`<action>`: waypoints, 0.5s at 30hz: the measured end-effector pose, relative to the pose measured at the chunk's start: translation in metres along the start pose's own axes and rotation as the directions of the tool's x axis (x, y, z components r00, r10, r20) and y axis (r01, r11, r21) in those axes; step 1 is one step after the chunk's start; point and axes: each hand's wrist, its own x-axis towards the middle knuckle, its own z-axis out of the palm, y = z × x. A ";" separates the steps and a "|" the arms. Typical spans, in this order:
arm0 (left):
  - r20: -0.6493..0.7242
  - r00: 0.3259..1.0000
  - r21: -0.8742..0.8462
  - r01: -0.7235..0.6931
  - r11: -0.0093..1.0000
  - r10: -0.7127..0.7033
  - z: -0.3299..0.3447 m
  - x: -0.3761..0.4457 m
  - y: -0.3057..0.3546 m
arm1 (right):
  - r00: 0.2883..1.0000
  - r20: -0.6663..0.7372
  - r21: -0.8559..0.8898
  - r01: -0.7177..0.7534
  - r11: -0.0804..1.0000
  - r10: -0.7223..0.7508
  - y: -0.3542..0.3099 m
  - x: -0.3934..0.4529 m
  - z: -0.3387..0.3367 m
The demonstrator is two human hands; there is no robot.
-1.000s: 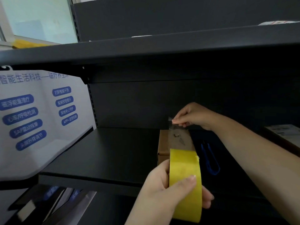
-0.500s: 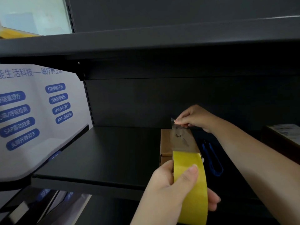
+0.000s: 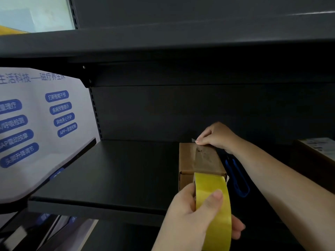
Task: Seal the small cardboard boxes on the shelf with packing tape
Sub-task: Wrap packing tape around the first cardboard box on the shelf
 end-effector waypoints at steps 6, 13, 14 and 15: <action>-0.006 1.000 -0.009 -0.006 1.000 0.006 0.000 0.000 -0.006 | 0.998 -0.014 0.113 -0.056 0.992 0.058 0.010 0.002 0.010; -0.062 0.997 0.012 -0.038 0.999 0.039 0.001 0.000 -0.011 | 0.973 0.047 -0.307 0.228 0.924 -0.225 -0.014 -0.028 0.010; -0.064 0.997 0.016 -0.042 0.999 0.043 0.001 0.000 -0.012 | 0.961 0.171 -0.377 0.269 0.886 -0.219 -0.019 -0.036 0.010; -0.068 0.997 0.014 -0.045 0.999 0.046 0.001 0.000 -0.013 | 0.943 0.283 -0.433 0.288 0.854 -0.175 -0.024 -0.044 0.013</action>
